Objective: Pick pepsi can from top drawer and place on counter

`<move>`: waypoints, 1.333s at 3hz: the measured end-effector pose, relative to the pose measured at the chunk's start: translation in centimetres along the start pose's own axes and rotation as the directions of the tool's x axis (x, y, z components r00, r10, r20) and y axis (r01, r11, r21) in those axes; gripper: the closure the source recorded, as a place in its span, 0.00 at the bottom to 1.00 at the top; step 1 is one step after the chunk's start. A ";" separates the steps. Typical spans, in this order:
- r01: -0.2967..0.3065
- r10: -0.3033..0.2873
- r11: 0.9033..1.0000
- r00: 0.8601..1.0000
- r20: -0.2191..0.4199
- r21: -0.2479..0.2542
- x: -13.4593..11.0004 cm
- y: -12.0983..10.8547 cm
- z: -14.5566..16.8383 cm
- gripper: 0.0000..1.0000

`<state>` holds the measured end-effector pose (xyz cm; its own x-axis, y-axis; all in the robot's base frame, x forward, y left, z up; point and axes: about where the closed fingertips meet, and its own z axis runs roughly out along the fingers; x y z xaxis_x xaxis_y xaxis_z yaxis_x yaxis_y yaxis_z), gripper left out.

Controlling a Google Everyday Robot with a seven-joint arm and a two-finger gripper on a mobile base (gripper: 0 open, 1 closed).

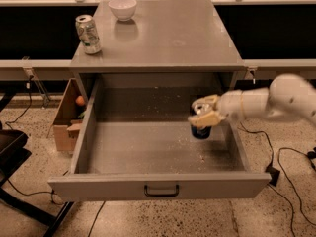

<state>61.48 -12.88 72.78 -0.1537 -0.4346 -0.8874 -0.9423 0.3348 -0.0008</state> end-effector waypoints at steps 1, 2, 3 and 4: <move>0.041 -0.039 0.999 0.997 -0.062 0.022 -9.8 -0.4 -7.5 1.00; -0.001 -0.001 1.000 0.994 -0.112 -0.017 -17.8 -0.7 -12.1 1.00; -0.074 0.069 0.996 0.990 -0.125 -0.041 -21.4 -2.0 -12.4 1.00; -0.131 0.132 0.991 0.987 -0.093 0.022 -25.2 -5.3 -11.7 1.00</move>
Offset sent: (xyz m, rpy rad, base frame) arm 0.0152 -0.0667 0.4163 -0.1154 -0.1307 -0.0080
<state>66.85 -13.50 100.54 -0.3041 -0.4621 -0.8330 -0.9074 0.4068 0.1056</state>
